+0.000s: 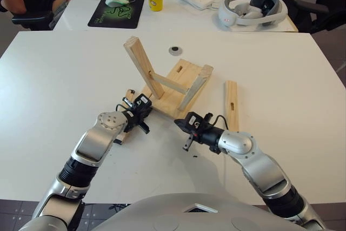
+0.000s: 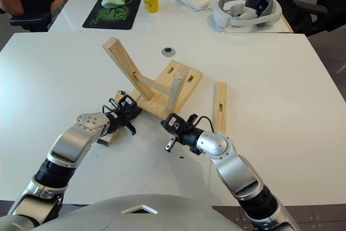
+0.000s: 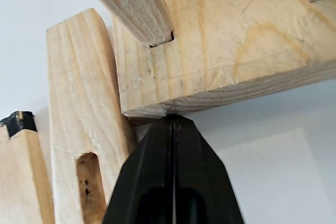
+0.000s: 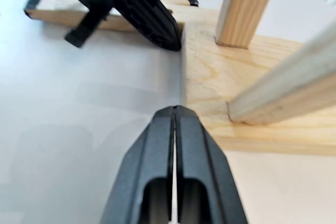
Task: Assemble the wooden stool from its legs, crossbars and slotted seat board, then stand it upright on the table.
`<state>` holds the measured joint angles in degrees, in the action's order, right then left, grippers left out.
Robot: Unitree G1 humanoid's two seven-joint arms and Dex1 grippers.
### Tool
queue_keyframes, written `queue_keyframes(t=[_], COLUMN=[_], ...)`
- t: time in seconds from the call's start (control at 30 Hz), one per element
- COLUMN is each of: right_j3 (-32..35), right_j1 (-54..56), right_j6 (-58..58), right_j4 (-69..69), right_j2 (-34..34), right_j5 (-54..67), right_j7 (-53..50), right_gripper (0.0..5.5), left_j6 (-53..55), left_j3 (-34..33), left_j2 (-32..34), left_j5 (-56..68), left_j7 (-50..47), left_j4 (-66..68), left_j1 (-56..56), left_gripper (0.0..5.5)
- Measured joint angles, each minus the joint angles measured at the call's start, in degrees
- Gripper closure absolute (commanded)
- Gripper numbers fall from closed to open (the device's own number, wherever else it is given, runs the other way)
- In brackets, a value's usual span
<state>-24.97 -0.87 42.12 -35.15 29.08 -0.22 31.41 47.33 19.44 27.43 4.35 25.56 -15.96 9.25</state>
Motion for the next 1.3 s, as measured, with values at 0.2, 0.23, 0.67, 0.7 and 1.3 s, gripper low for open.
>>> queue_keyframes(t=[0.2, 0.23, 0.67, 0.7, 1.3], right_j3=[4.9, 5.3, 9.4, 9.3, 5.3], right_j1=[2.2, 2.9, 10.7, 10.8, 10.7], right_j6=[-4.3, -5.5, -19.7, -20.4, -32.6], right_j4=[7.7, 8.8, 22.3, 22.8, 29.4], right_j2=[8.4, 7.8, -3.8, -4.0, -9.7], right_j5=[-1.6, -1.6, -1.5, -1.5, -1.2], right_j7=[3.5, 3.0, -5.0, -4.6, 1.4], right_gripper=[5.5, 5.5, 5.5, 5.5, 5.5], left_j6=[-0.2, -0.2, 2.6, 2.6, 1.5], left_j3=[-0.2, -0.2, 2.6, 2.6, 2.4], left_j2=[1.0, 1.0, -0.3, -0.4, -2.5], left_j5=[-1.1, -1.2, -0.9, -0.9, -2.8], left_j7=[0.0, 0.0, 2.4, 2.3, 0.8], left_j4=[-0.5, -0.7, -4.1, -4.1, -0.7], left_j1=[-0.3, -0.3, -0.2, -0.2, 0.9], left_gripper=[5.49, 5.49, 5.49, 5.49, 5.49])
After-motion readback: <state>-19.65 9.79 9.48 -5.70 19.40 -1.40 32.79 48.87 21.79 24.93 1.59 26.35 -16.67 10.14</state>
